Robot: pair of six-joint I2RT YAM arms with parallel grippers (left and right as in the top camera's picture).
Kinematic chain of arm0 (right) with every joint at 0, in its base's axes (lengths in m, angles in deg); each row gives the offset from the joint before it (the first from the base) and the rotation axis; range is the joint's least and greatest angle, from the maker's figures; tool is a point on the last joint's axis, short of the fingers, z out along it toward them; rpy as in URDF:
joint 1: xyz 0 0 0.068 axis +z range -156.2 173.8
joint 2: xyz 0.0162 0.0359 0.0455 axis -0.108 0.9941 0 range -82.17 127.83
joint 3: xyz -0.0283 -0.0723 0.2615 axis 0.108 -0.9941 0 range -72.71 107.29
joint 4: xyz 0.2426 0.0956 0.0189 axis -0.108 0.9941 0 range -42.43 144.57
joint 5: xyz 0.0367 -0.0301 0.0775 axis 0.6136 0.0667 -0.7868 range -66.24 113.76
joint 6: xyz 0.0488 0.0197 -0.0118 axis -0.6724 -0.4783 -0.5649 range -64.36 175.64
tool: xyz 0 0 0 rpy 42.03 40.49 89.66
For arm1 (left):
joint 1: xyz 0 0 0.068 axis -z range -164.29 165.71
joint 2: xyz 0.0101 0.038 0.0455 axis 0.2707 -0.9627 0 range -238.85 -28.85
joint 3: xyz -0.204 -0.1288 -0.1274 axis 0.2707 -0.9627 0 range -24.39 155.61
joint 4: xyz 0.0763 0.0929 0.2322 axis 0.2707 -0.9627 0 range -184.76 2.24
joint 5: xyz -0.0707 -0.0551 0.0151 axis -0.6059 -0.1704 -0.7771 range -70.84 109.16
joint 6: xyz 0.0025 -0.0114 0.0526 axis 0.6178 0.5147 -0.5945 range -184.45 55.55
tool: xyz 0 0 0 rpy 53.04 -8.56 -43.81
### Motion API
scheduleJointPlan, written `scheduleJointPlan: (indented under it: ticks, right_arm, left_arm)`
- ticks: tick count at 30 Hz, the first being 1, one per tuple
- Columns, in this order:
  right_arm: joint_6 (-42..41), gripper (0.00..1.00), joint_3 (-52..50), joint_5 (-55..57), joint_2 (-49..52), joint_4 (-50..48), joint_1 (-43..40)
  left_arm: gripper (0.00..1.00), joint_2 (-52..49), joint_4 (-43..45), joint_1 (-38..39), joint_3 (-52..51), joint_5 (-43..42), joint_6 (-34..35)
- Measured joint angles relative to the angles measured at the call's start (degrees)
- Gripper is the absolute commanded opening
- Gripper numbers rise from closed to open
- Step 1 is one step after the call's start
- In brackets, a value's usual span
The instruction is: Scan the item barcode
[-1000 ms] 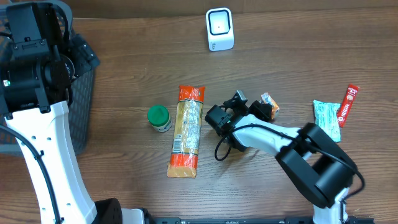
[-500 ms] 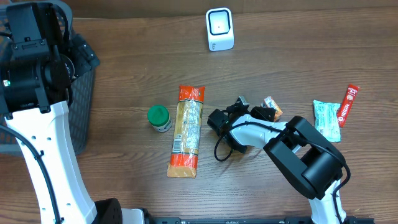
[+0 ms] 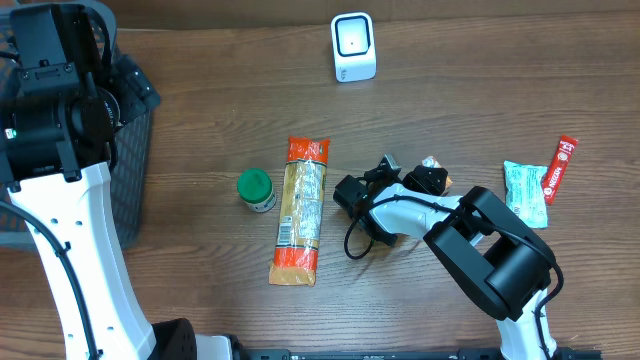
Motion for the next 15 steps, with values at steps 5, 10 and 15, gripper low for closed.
scheduleJointPlan:
  ticks: [5, 10, 15]
  right_arm:
    - [-0.46, 0.71, 1.03, -1.01, -0.02, 0.55, 0.0]
    - [-0.83, 0.78, 4.44, -4.04, -2.19, 1.36, -0.13]
    - [-1.03, 0.87, 8.52, -9.2, -8.57, 1.4, -2.21]
  left_arm:
    - [1.0, 0.0, 0.0, 0.0, 0.0, 0.0, -0.02]
    - [1.0, 0.0, 0.0, 0.0, 0.0, 0.0, -0.02]
    - [1.0, 0.0, 0.0, 0.0, 0.0, 0.0, 0.0]
